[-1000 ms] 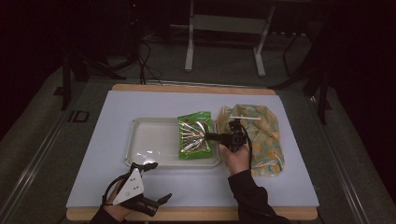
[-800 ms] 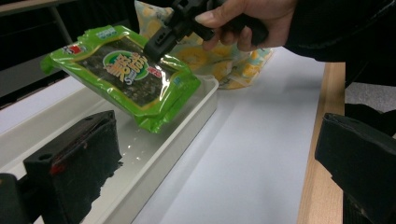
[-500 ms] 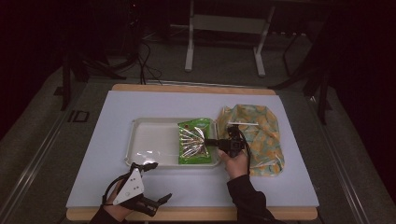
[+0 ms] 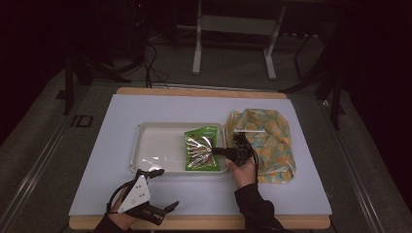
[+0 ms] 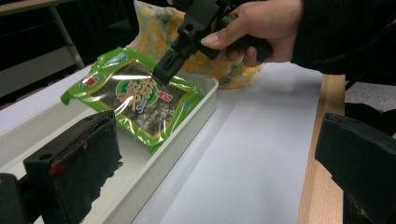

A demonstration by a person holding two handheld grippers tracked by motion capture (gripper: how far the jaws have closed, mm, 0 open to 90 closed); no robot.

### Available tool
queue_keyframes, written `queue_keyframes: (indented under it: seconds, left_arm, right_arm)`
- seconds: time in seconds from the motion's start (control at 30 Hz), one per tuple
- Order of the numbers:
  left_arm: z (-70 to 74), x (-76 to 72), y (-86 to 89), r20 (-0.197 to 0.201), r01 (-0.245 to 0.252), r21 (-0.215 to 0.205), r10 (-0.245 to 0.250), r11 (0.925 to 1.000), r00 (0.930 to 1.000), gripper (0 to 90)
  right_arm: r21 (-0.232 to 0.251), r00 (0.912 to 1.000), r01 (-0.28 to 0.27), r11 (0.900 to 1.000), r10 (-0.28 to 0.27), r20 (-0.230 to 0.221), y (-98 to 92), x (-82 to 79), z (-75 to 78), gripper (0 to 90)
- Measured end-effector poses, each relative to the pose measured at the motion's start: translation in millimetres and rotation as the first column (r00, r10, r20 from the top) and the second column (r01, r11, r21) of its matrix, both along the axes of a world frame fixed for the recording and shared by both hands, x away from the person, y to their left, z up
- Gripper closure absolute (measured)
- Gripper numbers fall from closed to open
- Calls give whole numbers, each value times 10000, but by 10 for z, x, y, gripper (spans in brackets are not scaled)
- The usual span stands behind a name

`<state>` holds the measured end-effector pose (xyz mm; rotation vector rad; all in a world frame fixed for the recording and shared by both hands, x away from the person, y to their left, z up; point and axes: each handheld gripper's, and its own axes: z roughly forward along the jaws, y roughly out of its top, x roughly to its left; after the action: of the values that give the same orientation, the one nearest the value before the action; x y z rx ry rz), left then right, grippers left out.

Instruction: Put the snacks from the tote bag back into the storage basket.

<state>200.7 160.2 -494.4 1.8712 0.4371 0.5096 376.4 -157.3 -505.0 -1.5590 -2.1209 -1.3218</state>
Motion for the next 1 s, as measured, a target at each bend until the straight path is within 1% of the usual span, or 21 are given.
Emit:
queue_keyframes:
  seconds: [0.13, 0.2, 0.3, 0.47, 0.57, 0.73, 1.0]
  left_arm:
    - [0, 0, 1, -1, -1, 2, 1, 10000, 10000, 5]
    - [0, 1, 0, 1, 9, -4, -9, 10000, 10000, 5]
    - [-1, 2, -2, 0, 5, 11, -5, 10000, 10000, 5]
    - [-1, 2, -2, 8, 11, 17, -11, 10000, 10000, 5]
    - [0, 3, -1, 7, 8, 26, -8, 10000, 10000, 5]
    - [3, 3, 4, -1, -1, -34, 1, 10000, 10000, 5]
    - [1, 2, 0, 2, 27, -8, -27, 10000, 10000, 5]
  right_arm:
    - [-80, 9999, -4, 10000, 3, -156, 22, 5, -53, 865]
    - [-58, 9998, 33, 10000, -34, -214, 19, 9, -62, 865]
    - [-167, 9998, 18, 9999, -22, -211, 21, 11, -65, 864]
    - [-258, 9994, -40, 9997, 31, -348, 24, 38, -86, 858]
    - [-387, 9994, -30, 9992, 18, -334, 39, 52, -85, 842]
    - [-648, 9999, -16, 9979, 9, -114, 64, 43, -70, 826]
    - [-837, 9996, -236, 9962, 223, -166, 96, 50, -53, 769]
